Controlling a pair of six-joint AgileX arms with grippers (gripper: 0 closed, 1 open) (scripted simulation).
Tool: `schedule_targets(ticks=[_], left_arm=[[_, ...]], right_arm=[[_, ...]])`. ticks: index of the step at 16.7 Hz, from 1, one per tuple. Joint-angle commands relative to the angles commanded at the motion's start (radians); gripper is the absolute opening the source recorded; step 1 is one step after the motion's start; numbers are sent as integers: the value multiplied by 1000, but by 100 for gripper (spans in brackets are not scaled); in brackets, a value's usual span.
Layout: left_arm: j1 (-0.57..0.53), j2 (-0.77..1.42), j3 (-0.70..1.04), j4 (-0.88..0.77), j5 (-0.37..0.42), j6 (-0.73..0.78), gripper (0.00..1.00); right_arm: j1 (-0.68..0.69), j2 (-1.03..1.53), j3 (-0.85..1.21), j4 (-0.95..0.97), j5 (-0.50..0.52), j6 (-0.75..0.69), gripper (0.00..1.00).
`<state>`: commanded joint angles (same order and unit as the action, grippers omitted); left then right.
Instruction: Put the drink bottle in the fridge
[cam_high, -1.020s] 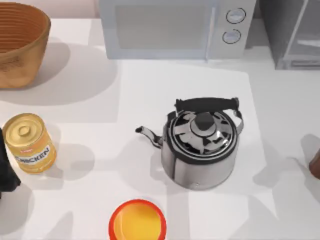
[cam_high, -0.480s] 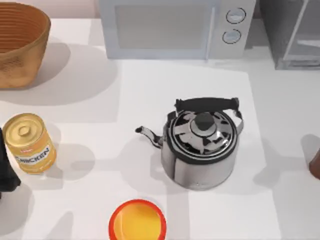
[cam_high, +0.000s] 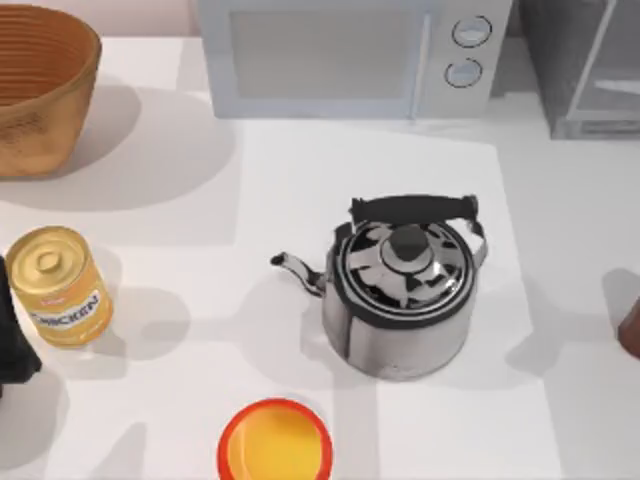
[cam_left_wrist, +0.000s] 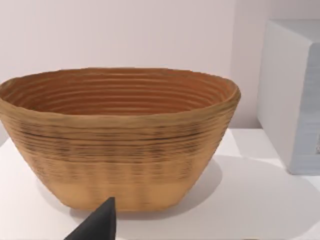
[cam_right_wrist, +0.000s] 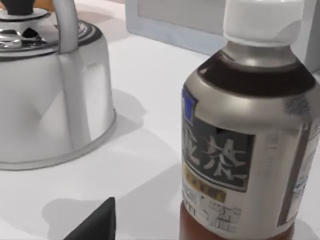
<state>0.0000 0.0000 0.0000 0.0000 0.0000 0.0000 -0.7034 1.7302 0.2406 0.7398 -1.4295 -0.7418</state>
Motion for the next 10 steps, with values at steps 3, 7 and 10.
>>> schedule_targets(ticks=[3, 7, 10], left_arm=[[0, 0, 0, 0, 0, 0, 100], [0, 0, 0, 0, 0, 0, 100], [0, 0, 0, 0, 0, 0, 100]], right_arm=[[14, 14, 15, 82, 13, 83, 100], [67, 64, 35, 276, 59, 250, 100], [130, 123, 37, 452, 117, 372, 100]])
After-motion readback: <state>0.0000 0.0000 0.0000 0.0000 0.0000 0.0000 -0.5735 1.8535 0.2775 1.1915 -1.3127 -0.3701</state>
